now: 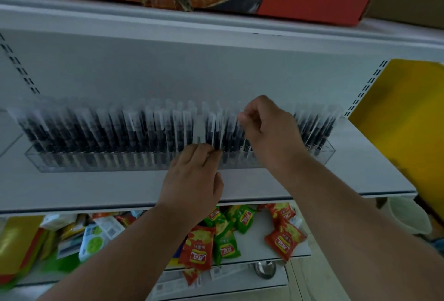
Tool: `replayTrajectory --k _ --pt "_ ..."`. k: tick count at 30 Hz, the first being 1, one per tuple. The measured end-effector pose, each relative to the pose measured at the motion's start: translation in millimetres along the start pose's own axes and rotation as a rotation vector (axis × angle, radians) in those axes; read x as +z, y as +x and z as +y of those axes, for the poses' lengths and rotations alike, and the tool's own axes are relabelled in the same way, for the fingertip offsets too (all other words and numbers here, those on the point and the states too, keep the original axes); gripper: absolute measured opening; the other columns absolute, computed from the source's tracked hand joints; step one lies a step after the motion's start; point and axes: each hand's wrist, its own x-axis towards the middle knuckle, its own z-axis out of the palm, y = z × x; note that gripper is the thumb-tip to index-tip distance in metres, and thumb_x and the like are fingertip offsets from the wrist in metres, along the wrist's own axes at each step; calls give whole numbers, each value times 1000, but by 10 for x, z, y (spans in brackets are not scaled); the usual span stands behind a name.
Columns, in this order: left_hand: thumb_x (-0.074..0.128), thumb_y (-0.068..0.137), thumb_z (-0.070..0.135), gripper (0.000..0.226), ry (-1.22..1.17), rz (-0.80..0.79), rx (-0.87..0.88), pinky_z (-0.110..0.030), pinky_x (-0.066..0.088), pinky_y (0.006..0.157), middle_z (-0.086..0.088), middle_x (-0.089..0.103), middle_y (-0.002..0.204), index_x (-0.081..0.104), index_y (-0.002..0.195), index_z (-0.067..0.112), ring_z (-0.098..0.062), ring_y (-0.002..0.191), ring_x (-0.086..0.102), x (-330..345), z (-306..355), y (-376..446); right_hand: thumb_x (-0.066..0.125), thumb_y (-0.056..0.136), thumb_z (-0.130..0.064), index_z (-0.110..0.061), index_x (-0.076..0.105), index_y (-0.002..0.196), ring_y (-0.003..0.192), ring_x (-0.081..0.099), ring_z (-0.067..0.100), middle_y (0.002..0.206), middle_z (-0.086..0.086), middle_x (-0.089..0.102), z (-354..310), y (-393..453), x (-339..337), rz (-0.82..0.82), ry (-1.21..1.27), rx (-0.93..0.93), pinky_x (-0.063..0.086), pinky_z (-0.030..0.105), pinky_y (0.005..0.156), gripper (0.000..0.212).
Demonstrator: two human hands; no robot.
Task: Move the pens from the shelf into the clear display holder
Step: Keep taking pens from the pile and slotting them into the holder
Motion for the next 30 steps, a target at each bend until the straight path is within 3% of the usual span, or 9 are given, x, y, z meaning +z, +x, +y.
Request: replayTrajectory --k 10,15,19,22,30 --pt "44 79 27 48 -8 8 30 -40 47 90 -5 59 110 66 118 9 -26 104 52 -26 -37 28 60 96 -29 -11 57 93 73 61 20 82 3 65 25 -91 192 -26 -87 77 54 37 67 19" --pt "48 80 27 52 -35 -5 73 -39 45 96 -4 55 120 59 128 11 -25 113 48 -2 -100 -45 66 92 -35 -24 47 96 75 57 13 83 -6 60 82 -357 305 -4 -40 184 50 31 66 23" --pt "58 82 17 40 -192 105 57 -36 41 102 -7 59 119 65 121 9 -25 114 51 32 -169 -165 64 91 -31 -18 51 98 77 52 13 87 -4 55 39 -559 270 56 -46 28 45 29 63 20" --pt "57 84 20 30 -193 183 -2 -39 43 94 -7 62 112 68 110 11 -27 106 54 23 -132 -357 63 91 -27 -13 56 101 80 52 15 91 -2 54 -38 -619 185 15 -54 -127 47 32 65 18" --pt "51 85 27 26 11 83 -233 -39 47 82 -1 63 99 70 101 17 -25 92 59 -291 -197 -819 63 89 -29 -11 59 111 95 57 28 103 8 59 -375 -454 347 -165 -91 -390 47 40 84 29"
